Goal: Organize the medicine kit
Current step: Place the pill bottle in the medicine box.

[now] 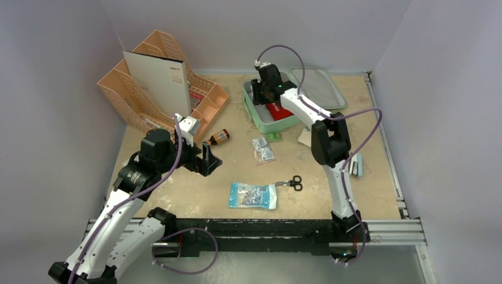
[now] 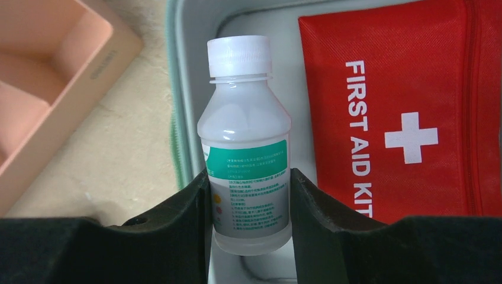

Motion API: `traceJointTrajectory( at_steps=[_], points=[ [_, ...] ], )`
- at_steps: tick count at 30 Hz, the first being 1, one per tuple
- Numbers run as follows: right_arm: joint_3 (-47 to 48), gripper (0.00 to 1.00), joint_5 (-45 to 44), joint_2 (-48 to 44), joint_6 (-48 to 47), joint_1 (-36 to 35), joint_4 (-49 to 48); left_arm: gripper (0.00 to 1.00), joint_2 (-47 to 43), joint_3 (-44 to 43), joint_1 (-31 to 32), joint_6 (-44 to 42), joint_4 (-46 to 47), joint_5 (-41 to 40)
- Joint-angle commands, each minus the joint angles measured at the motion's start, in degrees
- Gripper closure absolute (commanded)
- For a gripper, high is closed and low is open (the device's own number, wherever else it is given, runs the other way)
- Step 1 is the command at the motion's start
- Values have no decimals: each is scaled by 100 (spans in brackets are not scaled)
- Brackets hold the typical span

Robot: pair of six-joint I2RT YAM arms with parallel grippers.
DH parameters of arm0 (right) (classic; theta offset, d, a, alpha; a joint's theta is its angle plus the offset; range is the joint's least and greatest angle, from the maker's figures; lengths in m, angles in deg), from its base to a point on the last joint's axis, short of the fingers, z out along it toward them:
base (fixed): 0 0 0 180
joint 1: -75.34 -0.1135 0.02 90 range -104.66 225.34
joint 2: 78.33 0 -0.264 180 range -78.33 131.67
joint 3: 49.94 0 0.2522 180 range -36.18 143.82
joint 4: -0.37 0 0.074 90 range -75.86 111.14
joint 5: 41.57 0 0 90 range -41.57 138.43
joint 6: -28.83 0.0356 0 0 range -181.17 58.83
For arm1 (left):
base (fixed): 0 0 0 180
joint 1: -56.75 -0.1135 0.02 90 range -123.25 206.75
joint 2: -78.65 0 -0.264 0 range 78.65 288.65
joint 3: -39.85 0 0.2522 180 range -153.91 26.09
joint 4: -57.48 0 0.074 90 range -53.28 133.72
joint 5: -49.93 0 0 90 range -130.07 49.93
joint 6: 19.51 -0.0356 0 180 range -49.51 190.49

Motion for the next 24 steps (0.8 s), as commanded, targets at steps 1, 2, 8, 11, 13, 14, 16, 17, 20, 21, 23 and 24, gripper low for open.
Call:
traceJointTrajectory(
  at_steps=[1, 2, 8, 11, 13, 14, 16, 17, 20, 21, 23, 24],
  points=[
    [306, 77, -110, 136, 14, 65, -244, 0, -87, 81, -11, 17, 23, -236],
    [425, 77, -93, 241, 30, 75, -200, 0, -115, 93, -11, 17, 33, -230],
    [890, 74, 6, 679, 104, 100, -83, 0, -227, 74, -11, 0, -16, -418],
    [1019, 69, 93, 832, 98, 102, -128, 0, -283, 87, -11, -9, -5, -443],
    [1030, 67, 136, 874, 78, 98, -197, 0, -280, 95, -11, -5, 0, -417],
    [1022, 65, 161, 880, 64, 102, -251, 0, -272, 101, -11, -2, 0, -395],
    [984, 65, 189, 890, -7, 103, -414, 0, -264, 109, -11, -8, -1, -364],
    [950, 65, 215, 889, -42, 103, -535, 0, -257, 103, -11, -9, 0, -360],
    [912, 63, 271, 925, -57, 103, -792, 0, -257, 100, -11, -9, -9, -326],
    [914, 61, 267, 947, -59, 103, -849, 0, -278, 95, -11, -16, -9, -308],
    [950, 57, 258, 1003, -65, 103, -961, 0, -319, 100, -11, -18, -9, -310],
    [972, 56, 278, 1030, -67, 103, -984, 0, -341, 107, -11, -18, -9, -333]
  ],
)
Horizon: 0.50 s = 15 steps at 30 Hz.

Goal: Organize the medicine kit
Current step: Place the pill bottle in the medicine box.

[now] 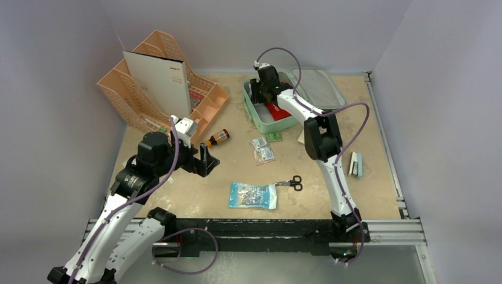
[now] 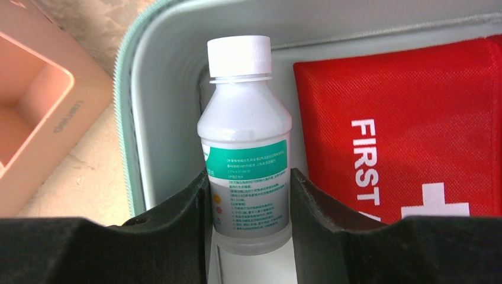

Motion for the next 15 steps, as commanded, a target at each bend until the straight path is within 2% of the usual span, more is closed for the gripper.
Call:
traceJointTrajectory(
  at_steps=[1, 10, 15],
  points=[
    [278, 55, 164, 4, -64, -29, -556, 0, -143, 35, -11, -25, 67, -4],
    [599, 37, 121, -19, -21, -29, -385, 0, -120, 54, -8, -40, 87, 139],
    [626, 36, 130, -148, 6, -33, -384, 0, -116, 56, -4, -52, 87, 160]
  ],
)
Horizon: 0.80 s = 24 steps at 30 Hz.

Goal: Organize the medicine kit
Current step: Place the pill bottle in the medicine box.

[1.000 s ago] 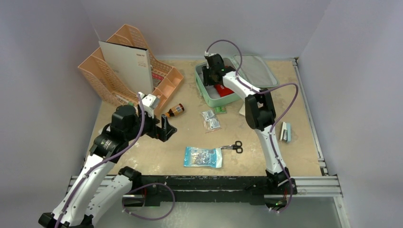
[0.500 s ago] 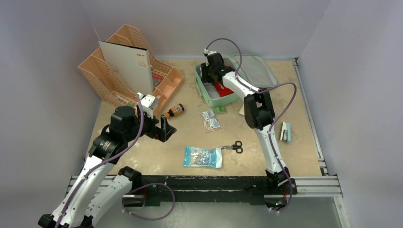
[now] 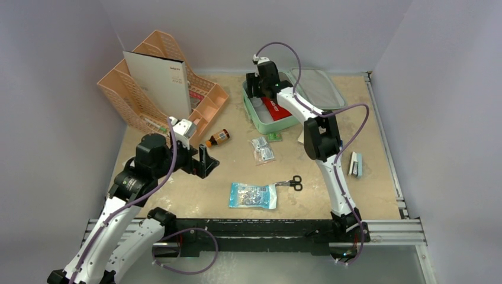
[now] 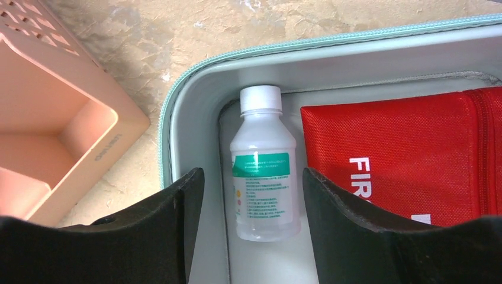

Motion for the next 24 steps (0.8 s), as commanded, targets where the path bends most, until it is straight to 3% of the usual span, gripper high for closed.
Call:
traceJointTrajectory(
  at_steps=[1, 10, 17, 24],
  points=[
    [238, 37, 102, -289, 61, -25, -86, 0, -1, 26, -10, -51, 108, 114],
    [331, 35, 472, -1031, 290, -41, 440, 0, 285, 37, -2, -35, 34, -75],
    [-1028, 33, 1136, -2281, 28, -149, 129, 1, 622, -48, -2, -22, -60, -324],
    [-2186, 31, 1544, -3235, -1089, -651, -1, 1, 527, -72, -2, -87, -133, -601]
  ],
)
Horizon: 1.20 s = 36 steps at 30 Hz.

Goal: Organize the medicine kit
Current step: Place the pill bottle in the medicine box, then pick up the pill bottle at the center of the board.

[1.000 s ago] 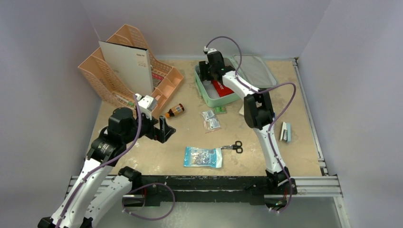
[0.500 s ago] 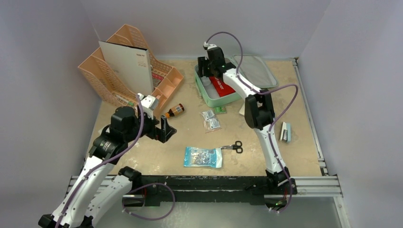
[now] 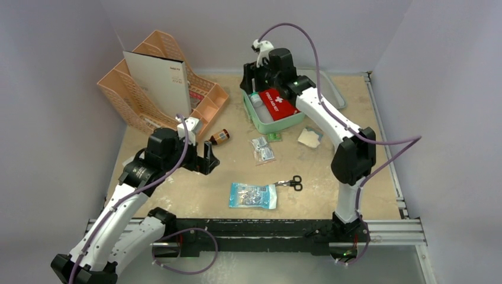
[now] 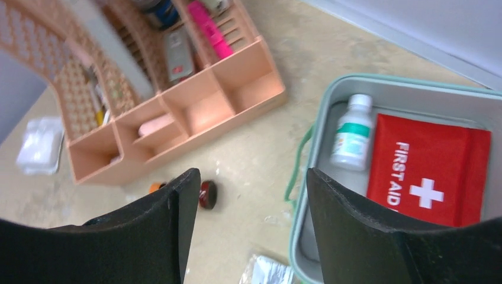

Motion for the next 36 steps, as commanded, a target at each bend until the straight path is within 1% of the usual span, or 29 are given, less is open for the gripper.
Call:
traceJointTrajectory(
  at_steps=[1, 3, 7, 10, 14, 16, 18, 21, 25, 32, 36],
  points=[
    [-613, 31, 342, -386, -918, -452, -78, 1, -160, -101, -5, -96, -10, -364],
    [-913, 31, 307, -530, -1407, -636, -257, 1, -260, -132, -6, -120, -60, -622],
    [-1740, 33, 641, -811, -2167, -955, -1068, 1, -524, -149, -5, -113, -131, -1116],
    [-1975, 35, 627, -788, -2029, -1136, -1328, 1, -649, -166, -8, -61, -199, -1439],
    [-2142, 35, 269, -598, -1806, -1373, -1839, 1, -782, -198, -11, -1, -287, -1959],
    [-2322, 35, 444, -504, -1861, -1427, -2186, 1, -841, -205, -11, 43, -316, -2095],
    [-2395, 32, 856, -363, -2160, -1442, -2326, 2, -915, -215, -8, 86, -345, -2217],
    [-2337, 28, 1328, -158, -2770, -1441, -2251, 2, -1057, -200, -11, 103, -331, -2346],
    [-2017, 26, 1614, 236, -3584, -1443, -1913, 2, -1154, -204, -11, 64, -350, -2444],
    [-1590, 23, 1926, 841, -5034, -1430, -1379, 1, -1230, -182, -11, 42, -303, -2453],
    [-1357, 19, 1956, 1117, -5574, -1431, -948, 1, -1170, -198, -11, 37, -341, -2474]
  ],
)
